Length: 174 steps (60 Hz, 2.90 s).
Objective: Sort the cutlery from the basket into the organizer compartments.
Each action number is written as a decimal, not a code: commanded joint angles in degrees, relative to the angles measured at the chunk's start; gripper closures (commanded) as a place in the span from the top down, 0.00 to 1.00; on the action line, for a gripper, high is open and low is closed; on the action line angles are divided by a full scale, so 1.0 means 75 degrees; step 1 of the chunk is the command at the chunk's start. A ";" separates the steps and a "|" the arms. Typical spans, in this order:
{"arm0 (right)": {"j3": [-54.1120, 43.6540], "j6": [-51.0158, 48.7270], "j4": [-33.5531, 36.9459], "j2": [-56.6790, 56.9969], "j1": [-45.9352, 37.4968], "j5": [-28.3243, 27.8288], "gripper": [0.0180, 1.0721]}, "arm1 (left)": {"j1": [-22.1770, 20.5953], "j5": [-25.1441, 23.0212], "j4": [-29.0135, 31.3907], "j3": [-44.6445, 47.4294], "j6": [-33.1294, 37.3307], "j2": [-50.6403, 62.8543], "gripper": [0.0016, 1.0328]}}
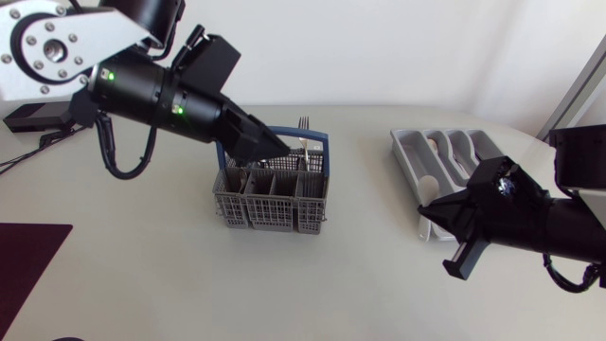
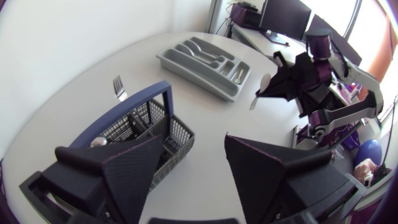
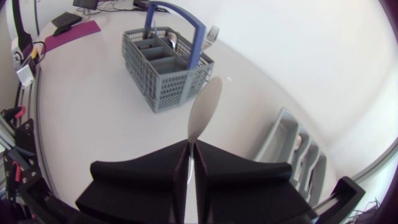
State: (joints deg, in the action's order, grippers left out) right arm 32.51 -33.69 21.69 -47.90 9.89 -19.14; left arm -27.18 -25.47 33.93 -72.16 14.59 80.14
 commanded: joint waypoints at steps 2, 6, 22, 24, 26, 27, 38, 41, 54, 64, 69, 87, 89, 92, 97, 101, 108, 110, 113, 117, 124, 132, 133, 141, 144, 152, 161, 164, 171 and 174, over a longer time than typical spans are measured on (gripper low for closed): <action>-0.0339 -0.0711 -0.0256 0.0000 -0.0651 0.0173 0.05 | 0.0155 0.0338 -0.0259 0.0727 0.0469 -0.0267 0.68; -0.0479 -0.1027 -0.0560 -0.0070 -0.1131 0.0196 0.05 | 0.0214 0.0619 -0.0376 0.1008 0.0703 -0.0384 0.68; -0.1077 -0.2269 -0.2377 -0.0844 -0.2725 0.0524 0.05 | 0.0331 0.1369 -0.1091 0.1852 0.1207 -0.0759 0.68; -0.1112 -0.2398 -0.2658 -0.1043 -0.2948 0.0524 0.05 | 0.0343 0.1463 -0.1138 0.1910 0.1266 -0.0759 0.68; -0.1124 -0.2539 -0.2846 -0.1277 -0.3170 0.0501 0.05 | 0.0343 0.1522 -0.1161 0.1946 0.1313 -0.0771 0.68; -0.1112 -0.2609 -0.2939 -0.1395 -0.3299 0.0465 0.05 | 0.0343 0.1522 -0.1185 0.1957 0.1313 -0.0759 0.68; -0.1171 -0.3301 -0.3935 -0.2426 -0.4295 0.0337 0.05 | 0.0378 0.1662 -0.1290 0.2086 0.1348 -0.0759 0.68; -0.1218 -0.3430 -0.4287 -0.2672 -0.4494 0.0337 0.05 | 0.0343 0.1697 -0.1290 0.2086 0.1348 -0.0759 0.68; -0.1229 -0.4039 -0.5635 -0.3996 -0.5198 0.0278 0.05 | -0.0032 0.1979 -0.1290 0.2028 0.1277 -0.0736 0.68; -0.0983 -0.4344 -0.6326 -0.4934 -0.5537 0.0266 0.06 | -0.0407 0.2307 -0.1290 0.2004 0.1184 -0.0724 0.68; -0.0901 -0.4461 -0.6724 -0.5320 -0.5631 0.0278 0.06 | -0.0489 0.2365 -0.1290 0.1993 0.1137 -0.0724 0.68; -0.0761 -0.4848 -0.7193 -0.6129 -0.5702 0.0348 0.08 | -0.0571 0.2506 -0.1290 0.2028 0.1102 -0.0759 0.68; -0.0796 -0.4918 -0.7193 -0.6129 -0.5702 0.0360 0.13 | -0.0548 0.2506 -0.1278 0.2028 0.1113 -0.0795 0.68; -0.0866 -0.4976 -0.7193 -0.6129 -0.5690 0.0407 0.18 | -0.0513 0.2506 -0.1255 0.2051 0.1125 -0.0841 0.68; -0.0937 -0.5012 -0.7193 -0.6106 -0.5643 0.0536 0.30 | -0.0489 0.2506 -0.1255 0.2121 0.1137 -0.0912 0.68; -0.0948 -0.5000 -0.7158 -0.6094 -0.5643 0.0559 0.49 | -0.0478 0.2506 -0.1255 0.2180 0.1148 -0.0959 0.68; -0.1042 -0.5012 -0.7111 -0.6035 -0.5655 0.0559 0.69 | -0.0454 0.2506 -0.1255 0.2239 0.1148 -0.1052 0.68; -0.1077 -0.5012 -0.7111 -0.5965 -0.5655 0.0559 0.74 | -0.0454 0.2506 -0.1255 0.2250 0.1160 -0.1064 0.68; -0.1136 -0.4988 -0.7088 -0.5766 -0.5655 0.0559 0.82 | -0.0443 0.2506 -0.1255 0.2262 0.1172 -0.1099 0.68; -0.1159 -0.4918 -0.6853 -0.5379 -0.5643 0.0594 0.85 | -0.0384 0.2506 -0.1255 0.2309 0.1207 -0.1146 0.68; -0.1065 -0.4730 -0.6021 -0.4500 -0.5549 0.0618 0.86 | -0.0267 0.2506 -0.1255 0.2368 0.1348 -0.1240 0.68; -0.0843 -0.4215 -0.4767 -0.3457 -0.5256 0.0630 0.86 | -0.0114 0.2506 -0.1255 0.2520 0.1547 -0.1357 0.68; -0.0843 -0.4168 -0.4674 -0.3363 -0.5221 0.0630 0.86 | -0.0079 0.2506 -0.1255 0.2543 0.1559 -0.1369 0.68; -0.0761 -0.3594 -0.3502 -0.2356 -0.4577 0.0840 0.86 | 0.0085 0.2494 -0.1255 0.2754 0.1711 -0.1544 0.68; -0.0761 -0.3359 -0.3080 -0.1981 -0.4225 0.0934 0.86 | 0.0155 0.2483 -0.1267 0.2860 0.1770 -0.1615 0.68; -0.0550 -0.2527 -0.1978 -0.1184 -0.3053 0.1473 0.86 | 0.0390 0.2400 -0.1290 0.3118 0.1910 -0.1791 0.68; -0.0046 -0.1344 -0.0947 -0.0785 -0.1448 0.2176 0.86 | 0.0788 0.2201 -0.1478 0.3446 0.2109 -0.1802 0.68; 0.0106 -0.0945 -0.0724 -0.0762 -0.0897 0.2446 0.86 | 0.0940 0.2072 -0.1571 0.3539 0.2145 -0.1802 0.68; 0.0481 -0.0019 -0.0326 -0.0856 0.0404 0.3020 0.86 | 0.1222 0.1815 -0.1700 0.3668 0.2250 -0.1791 0.68; 0.0669 0.0379 -0.0174 -0.0973 0.1037 0.3301 0.86 | 0.1257 0.1756 -0.1817 0.3750 0.2297 -0.1779 0.68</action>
State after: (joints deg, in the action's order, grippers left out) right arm 35.24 -36.67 18.74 -54.22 13.23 3.77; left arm -18.39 -11.42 21.43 -45.63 30.15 67.20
